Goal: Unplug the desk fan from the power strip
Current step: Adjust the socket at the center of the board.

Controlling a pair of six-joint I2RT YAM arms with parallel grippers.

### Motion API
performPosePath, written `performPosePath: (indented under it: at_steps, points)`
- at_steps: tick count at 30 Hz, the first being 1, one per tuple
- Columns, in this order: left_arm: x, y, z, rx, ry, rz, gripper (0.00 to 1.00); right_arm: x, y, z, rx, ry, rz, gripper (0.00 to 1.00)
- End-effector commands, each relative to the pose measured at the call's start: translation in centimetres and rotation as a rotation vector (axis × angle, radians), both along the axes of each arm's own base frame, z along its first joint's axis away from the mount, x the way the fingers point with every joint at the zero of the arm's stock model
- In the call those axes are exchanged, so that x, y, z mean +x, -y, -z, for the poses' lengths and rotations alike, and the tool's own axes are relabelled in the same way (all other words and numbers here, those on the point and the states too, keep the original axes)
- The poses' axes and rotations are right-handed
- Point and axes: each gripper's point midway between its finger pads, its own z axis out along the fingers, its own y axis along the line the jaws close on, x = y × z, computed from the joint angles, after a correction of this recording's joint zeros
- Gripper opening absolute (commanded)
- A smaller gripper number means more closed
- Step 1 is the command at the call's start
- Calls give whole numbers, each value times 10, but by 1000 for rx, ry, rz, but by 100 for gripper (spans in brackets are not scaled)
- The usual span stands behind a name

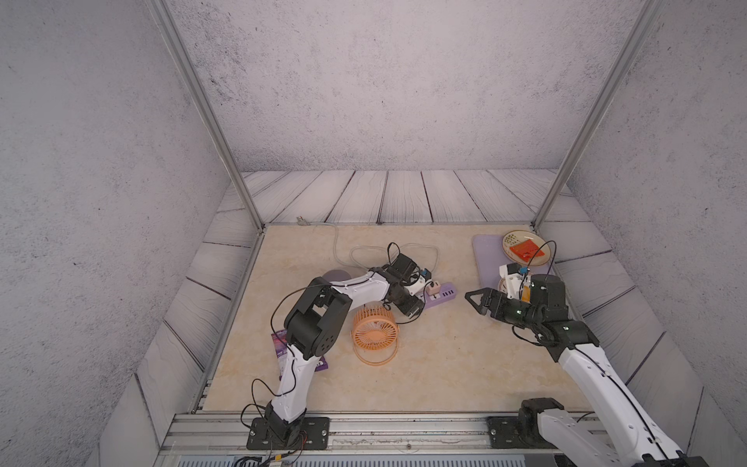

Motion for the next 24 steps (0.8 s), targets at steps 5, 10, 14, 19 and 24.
performPosePath:
  at_steps: [5,10,14,19,24]
  points:
    - [-3,6,-20,-87,42,59,62,-3,-2,1,9,1,-6,89]
    - [-2,7,-14,-101,54,60,64,-4,-2,0,11,3,-9,89]
    - [0,8,-15,-130,85,50,68,-3,-3,0,13,2,-11,89]
    - [2,10,-15,-152,104,43,66,-2,-4,0,23,-2,-15,89]
    - [3,9,-11,-151,114,40,62,-2,-4,0,21,-1,-15,88]
